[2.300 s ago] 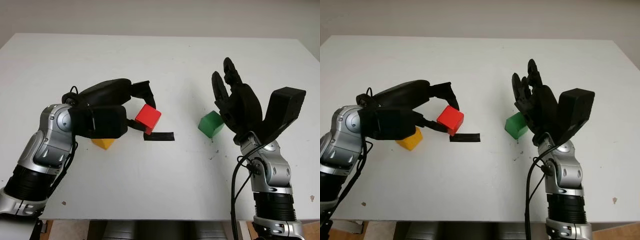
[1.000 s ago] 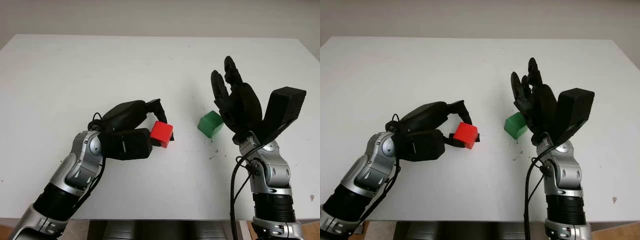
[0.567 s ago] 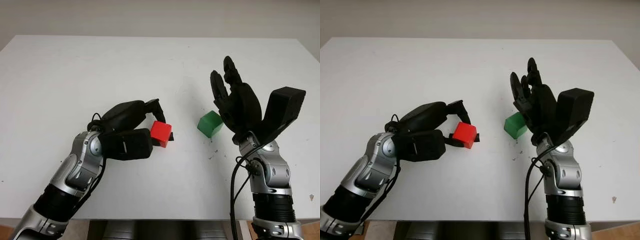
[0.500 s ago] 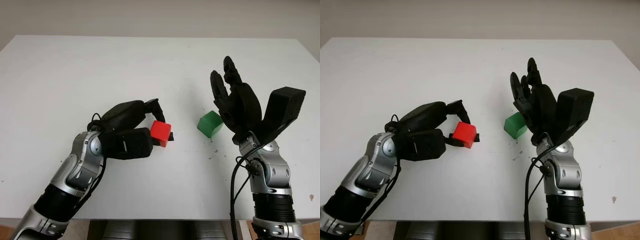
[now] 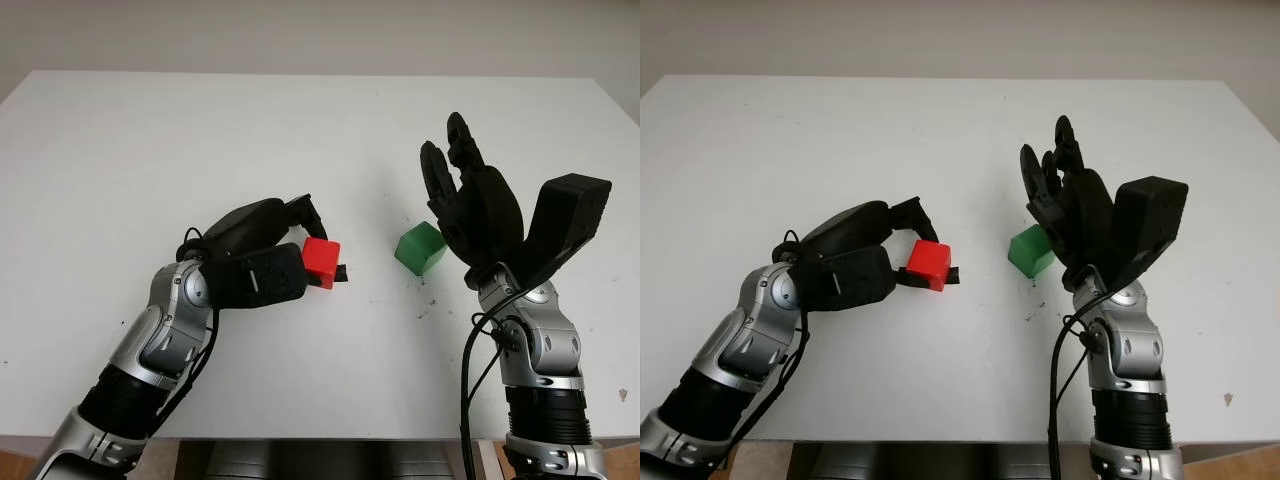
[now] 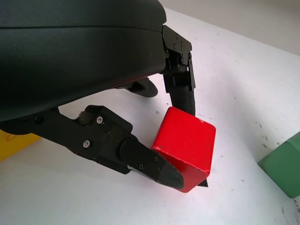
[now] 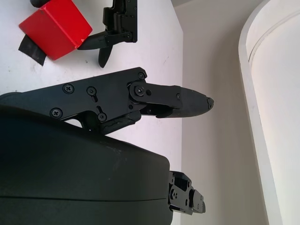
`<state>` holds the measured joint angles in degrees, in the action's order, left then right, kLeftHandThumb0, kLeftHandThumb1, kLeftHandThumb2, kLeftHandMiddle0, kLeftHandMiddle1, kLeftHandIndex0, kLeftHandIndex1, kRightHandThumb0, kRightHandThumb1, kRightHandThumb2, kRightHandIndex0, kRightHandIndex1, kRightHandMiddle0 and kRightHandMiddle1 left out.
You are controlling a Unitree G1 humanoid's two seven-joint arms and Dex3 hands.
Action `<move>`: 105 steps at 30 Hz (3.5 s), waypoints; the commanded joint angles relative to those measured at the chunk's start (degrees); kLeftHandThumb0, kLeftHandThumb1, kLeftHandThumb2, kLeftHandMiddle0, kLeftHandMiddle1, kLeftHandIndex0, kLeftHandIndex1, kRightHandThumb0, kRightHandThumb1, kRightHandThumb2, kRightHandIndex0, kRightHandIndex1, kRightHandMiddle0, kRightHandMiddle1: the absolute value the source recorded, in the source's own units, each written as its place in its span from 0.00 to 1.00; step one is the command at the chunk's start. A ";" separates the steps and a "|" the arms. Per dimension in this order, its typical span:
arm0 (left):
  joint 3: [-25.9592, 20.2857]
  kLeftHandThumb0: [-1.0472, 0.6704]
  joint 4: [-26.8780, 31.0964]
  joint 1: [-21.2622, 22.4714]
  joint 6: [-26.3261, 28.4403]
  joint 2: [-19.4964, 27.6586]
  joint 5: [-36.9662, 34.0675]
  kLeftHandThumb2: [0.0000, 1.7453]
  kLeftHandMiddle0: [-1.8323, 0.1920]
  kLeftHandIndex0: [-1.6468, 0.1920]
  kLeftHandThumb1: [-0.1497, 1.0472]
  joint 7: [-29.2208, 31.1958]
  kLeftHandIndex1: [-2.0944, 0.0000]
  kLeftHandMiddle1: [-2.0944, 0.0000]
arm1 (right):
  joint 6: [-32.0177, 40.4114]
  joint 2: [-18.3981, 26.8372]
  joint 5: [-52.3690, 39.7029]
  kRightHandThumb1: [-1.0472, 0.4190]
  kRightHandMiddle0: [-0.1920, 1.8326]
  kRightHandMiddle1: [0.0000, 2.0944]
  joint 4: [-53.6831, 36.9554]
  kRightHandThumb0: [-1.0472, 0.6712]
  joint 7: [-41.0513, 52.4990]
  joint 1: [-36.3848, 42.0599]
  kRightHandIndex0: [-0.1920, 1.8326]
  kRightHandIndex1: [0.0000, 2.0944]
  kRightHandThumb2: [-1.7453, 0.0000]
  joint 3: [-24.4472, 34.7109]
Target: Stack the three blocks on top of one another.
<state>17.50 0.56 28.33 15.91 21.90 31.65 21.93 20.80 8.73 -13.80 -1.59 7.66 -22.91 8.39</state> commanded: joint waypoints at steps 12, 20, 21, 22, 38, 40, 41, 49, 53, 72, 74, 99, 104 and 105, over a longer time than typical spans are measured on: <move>0.37 0.39 0.97 0.55 -0.01 0.43 0.62 0.03 0.77 0.78 0.97 0.80 0.46 0.96 | 0.03 0.31 -0.01 0.00 0.00 0.00 -0.67 0.28 -0.05 -0.45 0.00 0.00 0.75 0.28; 1.45 0.22 5.82 0.71 2.41 3.14 -0.34 0.04 0.95 0.90 0.99 10.74 0.97 1.00 | 0.06 0.27 0.21 0.00 0.00 0.00 -0.87 0.28 -0.27 -0.08 0.00 0.00 0.74 0.21; 1.57 0.21 6.75 0.73 2.30 3.69 -0.70 0.03 0.96 0.91 0.99 12.24 0.97 1.00 | -0.13 0.36 0.28 0.00 0.00 0.00 -0.82 0.28 -0.16 -0.01 0.00 0.00 0.74 0.13; 1.44 0.20 7.56 0.63 1.85 4.15 -1.39 0.03 0.98 0.93 0.99 13.47 0.98 1.00 | -0.23 0.38 0.34 0.00 0.00 0.00 -0.76 0.28 -0.18 0.01 0.00 0.00 0.74 0.11; -9.38 0.10 17.27 0.22 0.89 8.23 -12.72 0.04 0.99 0.99 1.00 15.09 0.99 0.98 | -0.27 0.31 0.50 0.00 0.00 0.00 -0.60 0.28 -0.34 0.16 0.00 0.00 0.75 0.19; -12.52 0.12 16.76 1.09 -1.27 8.54 -13.50 0.04 0.95 0.95 1.00 11.91 0.97 0.97 | -0.13 0.28 0.53 0.00 0.00 0.00 -0.82 0.28 -0.45 0.15 0.00 0.00 0.75 0.11; -13.80 0.13 16.34 1.86 -1.67 9.11 -13.62 0.04 0.94 0.94 1.00 10.95 0.96 0.96 | -0.16 0.28 0.45 0.00 0.00 0.00 -0.82 0.28 -0.34 0.12 0.00 0.00 0.75 0.09; -19.51 0.20 0.01 11.77 -12.60 24.57 -22.97 0.01 0.94 0.85 0.86 23.51 0.95 0.98 | -0.19 0.12 0.01 0.00 0.00 0.00 -0.75 0.28 -0.18 -0.01 0.00 0.00 0.74 0.21; -18.16 0.19 -2.88 11.66 -19.33 30.35 -19.44 0.02 0.95 0.80 0.83 24.07 0.95 0.98 | 0.03 0.63 -0.14 0.00 0.00 0.00 -0.92 0.28 0.33 -0.10 0.00 0.00 0.74 0.23; -10.67 0.17 -3.14 5.70 -32.47 36.25 -6.87 0.03 0.95 0.78 0.87 26.20 0.97 0.97 | 1.03 1.06 -0.07 0.00 0.00 0.00 -1.71 0.30 0.64 -0.51 0.00 0.00 0.71 0.20; -9.53 0.18 -3.30 4.99 -34.28 35.49 -4.06 0.03 0.94 0.77 0.87 23.47 0.97 0.97 | 1.14 1.05 -0.16 0.00 0.00 0.00 -1.65 0.30 0.62 -0.57 0.00 0.00 0.71 0.22; -4.36 0.19 -7.72 2.14 -43.49 32.73 16.57 0.04 0.84 0.63 0.87 1.20 0.92 0.96 | 1.18 1.40 -0.32 0.00 0.00 0.00 -1.23 0.29 1.11 -0.72 0.00 0.00 0.71 0.62; -4.27 0.19 -8.17 2.06 -44.41 32.69 19.41 0.04 0.82 0.60 0.88 -2.08 0.90 0.96 | 1.21 1.25 -0.42 0.00 0.00 0.00 -1.34 0.29 0.98 -0.62 0.00 0.00 0.72 0.86; -4.16 0.19 -8.26 2.11 -44.62 32.75 20.18 0.04 0.82 0.59 0.89 -2.84 0.90 0.96 | 1.17 1.24 -0.33 0.00 0.00 0.00 -1.33 0.29 0.90 -0.64 0.00 0.00 0.72 0.85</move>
<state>12.77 -7.42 30.87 -28.38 53.82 51.33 19.97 22.10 9.55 -13.93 -2.30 8.60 -22.85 8.84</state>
